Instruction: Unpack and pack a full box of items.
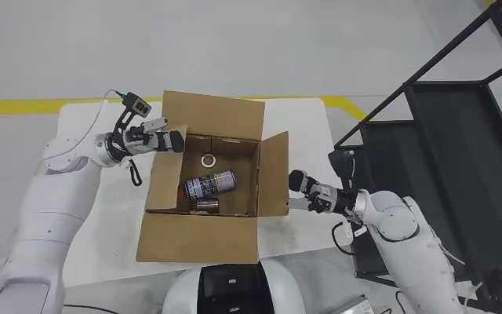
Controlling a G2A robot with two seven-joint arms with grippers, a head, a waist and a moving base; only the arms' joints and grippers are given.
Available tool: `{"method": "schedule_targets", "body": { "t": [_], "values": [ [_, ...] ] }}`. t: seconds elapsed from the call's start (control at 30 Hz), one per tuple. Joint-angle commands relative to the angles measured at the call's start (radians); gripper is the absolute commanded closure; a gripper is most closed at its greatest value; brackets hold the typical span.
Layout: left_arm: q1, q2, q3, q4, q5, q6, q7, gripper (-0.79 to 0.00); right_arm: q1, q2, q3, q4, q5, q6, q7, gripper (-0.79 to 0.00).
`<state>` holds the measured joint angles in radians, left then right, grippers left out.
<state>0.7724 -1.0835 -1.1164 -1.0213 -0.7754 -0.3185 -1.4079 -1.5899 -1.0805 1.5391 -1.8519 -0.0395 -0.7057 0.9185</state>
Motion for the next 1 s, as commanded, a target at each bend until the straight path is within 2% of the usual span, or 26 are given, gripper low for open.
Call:
{"method": "schedule_targets", "body": {
  "t": [0.0, 0.23, 0.47, 0.73, 0.97],
  "values": [
    [-0.005, -0.003, 0.015, 0.004, 0.031, 0.004, 0.003, -0.785, 0.039, -0.002, -0.055, -0.013, -0.030, 0.017, 0.013, -0.785],
    [-0.005, -0.011, 0.051, 0.004, 0.082, 0.016, 0.004, -0.785, 0.209, -0.023, -0.269, 0.075, -0.096, 0.073, 0.013, -0.785],
    [-0.012, -0.015, 0.080, 0.000, 0.149, 0.044, -0.007, -0.785, 0.305, -0.040, -0.397, 0.142, -0.273, 0.197, -0.031, -0.785],
    [-0.028, -0.013, 0.098, -0.006, 0.286, 0.024, 0.041, -0.785, 0.320, -0.042, -0.446, 0.128, -0.397, 0.254, -0.065, -0.785],
    [-0.020, -0.004, 0.093, -0.031, 0.368, 0.021, 0.072, -0.785, 0.292, -0.032, -0.423, 0.073, -0.411, 0.246, -0.073, -0.785]
  ]
}}
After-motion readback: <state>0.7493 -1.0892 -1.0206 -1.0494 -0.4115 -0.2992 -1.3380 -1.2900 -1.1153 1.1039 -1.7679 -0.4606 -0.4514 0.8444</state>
